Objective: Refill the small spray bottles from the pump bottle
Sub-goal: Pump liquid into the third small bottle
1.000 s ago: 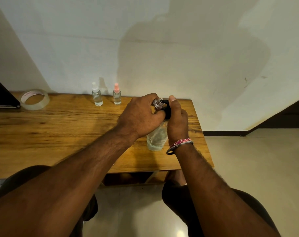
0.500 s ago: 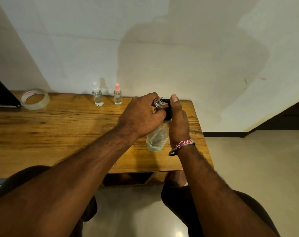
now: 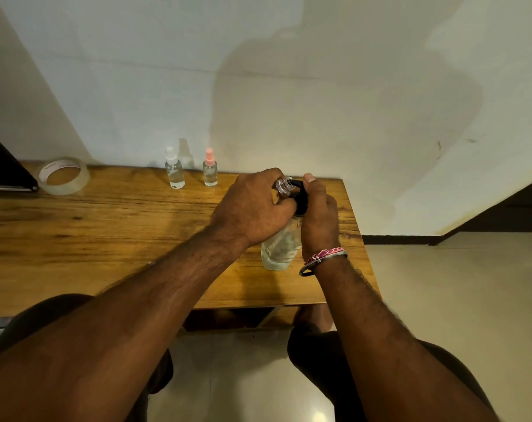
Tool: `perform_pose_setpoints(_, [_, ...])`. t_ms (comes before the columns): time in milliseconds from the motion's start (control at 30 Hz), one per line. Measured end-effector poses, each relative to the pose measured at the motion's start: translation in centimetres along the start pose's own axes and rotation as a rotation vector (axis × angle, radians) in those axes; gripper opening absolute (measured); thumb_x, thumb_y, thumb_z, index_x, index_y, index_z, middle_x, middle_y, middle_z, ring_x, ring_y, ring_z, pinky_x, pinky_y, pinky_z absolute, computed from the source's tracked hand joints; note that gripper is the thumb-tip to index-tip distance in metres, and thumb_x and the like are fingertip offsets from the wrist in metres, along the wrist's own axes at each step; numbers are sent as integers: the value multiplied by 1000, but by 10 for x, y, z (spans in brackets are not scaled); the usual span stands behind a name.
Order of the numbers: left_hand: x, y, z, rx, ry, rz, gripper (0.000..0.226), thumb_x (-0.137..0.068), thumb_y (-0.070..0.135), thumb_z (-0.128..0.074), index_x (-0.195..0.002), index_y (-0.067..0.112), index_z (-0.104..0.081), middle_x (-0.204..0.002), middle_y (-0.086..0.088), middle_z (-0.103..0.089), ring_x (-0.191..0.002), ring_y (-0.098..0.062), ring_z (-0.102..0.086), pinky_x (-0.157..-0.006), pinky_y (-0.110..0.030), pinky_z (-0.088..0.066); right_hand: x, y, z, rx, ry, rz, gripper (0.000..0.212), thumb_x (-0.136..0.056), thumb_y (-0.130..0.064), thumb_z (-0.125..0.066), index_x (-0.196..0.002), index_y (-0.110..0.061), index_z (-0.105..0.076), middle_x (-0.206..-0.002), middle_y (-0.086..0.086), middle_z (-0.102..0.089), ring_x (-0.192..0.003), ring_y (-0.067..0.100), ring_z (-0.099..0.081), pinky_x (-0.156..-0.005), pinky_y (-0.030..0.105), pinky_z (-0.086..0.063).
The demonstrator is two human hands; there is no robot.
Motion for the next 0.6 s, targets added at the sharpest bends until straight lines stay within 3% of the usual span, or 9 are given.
perform_pose_setpoints(167, [-1, -1, 1, 0, -4, 9, 9, -85, 31, -72, -93, 31, -68, -78, 9, -68, -69, -12, -64, -58, -32, -54, -1, -1, 0, 6, -6, -11, 39, -93, -42, -53, -67, -26, -78, -72, -5, -74, -72, 5, -68, -65, 19, -53])
perform_pose_setpoints(300, [-1, -1, 2, 1, 2, 2, 8, -87, 32, -71, -93, 31, -67, -78, 10, -69, -69, -12, -65, -59, -34, -56, 1, -3, -1, 44, -32, -15, 41, -90, -51, -50, -69, -33, -79, -77, -4, -77, -79, 7, -71, -72, 24, -55])
perform_pose_setpoints(467, [-2, 1, 4, 3, 11, 2, 6, -88, 34, -71, -92, 32, -66, -77, 10, -69, -68, -11, -65, -60, -34, -57, 7, -8, -1, 57, -68, -28, 43, -101, -52, -48, -84, -26, -78, -83, -4, -79, -84, 4, -72, -68, 13, -53])
perform_pose_setpoints(600, [-3, 1, 5, 1, 14, 8, 7, -88, 35, -71, -94, 31, -68, -78, 10, -70, -69, -11, -65, -61, -36, -58, 7, -10, 1, 74, -103, -47, 47, -93, -62, -44, -90, -30, -79, -94, -2, -80, -96, 9, -74, -80, 22, -52])
Point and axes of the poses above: each hand's wrist, its own x-axis away from the middle knuckle, its own z-axis out of the back of the hand, y = z × x, the point moved 1 cm from there along -x, towards the middle knuckle
